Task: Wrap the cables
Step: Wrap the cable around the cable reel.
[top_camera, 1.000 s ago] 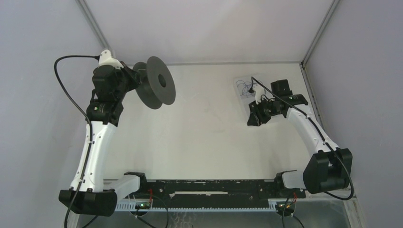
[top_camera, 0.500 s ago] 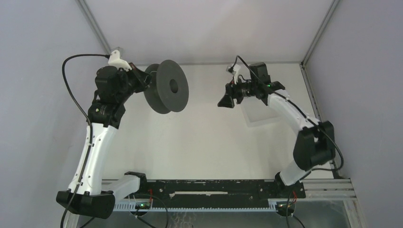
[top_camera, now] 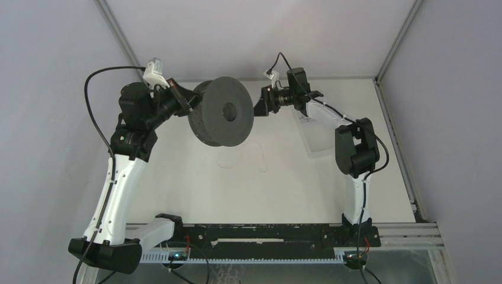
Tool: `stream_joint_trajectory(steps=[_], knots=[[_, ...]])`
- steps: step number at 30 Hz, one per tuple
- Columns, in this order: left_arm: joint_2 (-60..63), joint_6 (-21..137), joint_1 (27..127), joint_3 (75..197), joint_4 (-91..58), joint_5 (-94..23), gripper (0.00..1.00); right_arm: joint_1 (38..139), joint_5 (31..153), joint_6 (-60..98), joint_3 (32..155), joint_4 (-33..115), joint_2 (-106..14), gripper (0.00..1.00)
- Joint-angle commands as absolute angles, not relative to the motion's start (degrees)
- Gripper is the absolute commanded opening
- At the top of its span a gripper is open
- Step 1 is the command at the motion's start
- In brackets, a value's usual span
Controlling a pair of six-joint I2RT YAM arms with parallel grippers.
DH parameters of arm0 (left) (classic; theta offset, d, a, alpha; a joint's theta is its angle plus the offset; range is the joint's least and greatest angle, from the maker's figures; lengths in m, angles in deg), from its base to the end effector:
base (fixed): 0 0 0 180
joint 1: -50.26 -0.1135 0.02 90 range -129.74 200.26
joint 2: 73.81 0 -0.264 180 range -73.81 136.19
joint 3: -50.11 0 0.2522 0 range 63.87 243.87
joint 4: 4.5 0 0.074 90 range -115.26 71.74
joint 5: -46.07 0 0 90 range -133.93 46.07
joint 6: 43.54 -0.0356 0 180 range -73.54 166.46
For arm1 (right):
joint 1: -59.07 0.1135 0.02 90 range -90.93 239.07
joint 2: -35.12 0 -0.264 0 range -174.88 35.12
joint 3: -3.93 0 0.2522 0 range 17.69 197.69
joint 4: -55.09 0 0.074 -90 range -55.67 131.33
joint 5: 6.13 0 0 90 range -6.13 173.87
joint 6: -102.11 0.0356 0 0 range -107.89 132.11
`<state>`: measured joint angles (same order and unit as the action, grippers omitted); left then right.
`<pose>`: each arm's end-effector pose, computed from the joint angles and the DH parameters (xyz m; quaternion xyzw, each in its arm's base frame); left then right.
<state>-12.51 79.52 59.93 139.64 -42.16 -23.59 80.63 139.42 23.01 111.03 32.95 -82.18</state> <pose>0.2161 -0.0494 0.4468 -0.0404 0.7584 -0.3573 0.5436 0.4252 0.1996 0.2531 -0.2957 0.7509 0.5112 0.2955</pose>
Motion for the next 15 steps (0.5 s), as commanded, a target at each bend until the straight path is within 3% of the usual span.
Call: stream_joint_trajectory(steps=[1, 7, 15], knots=[[-14.67, 82.60, 61.06, 142.32, -34.30, -17.03, 0.00, 81.61, 141.34, 24.90, 116.64, 33.33, -83.60, 0.77], [-14.39, 83.27, 61.51, 142.97, -33.27, -15.30, 0.00, 81.85, 147.50, 20.38, 120.37, 27.71, -87.97, 0.77], [-14.26, 83.01, 61.48, 143.32, -33.44, -16.00, 0.00, 81.29, 144.95, 3.03, 115.71, 13.94, -85.50, 0.75]])
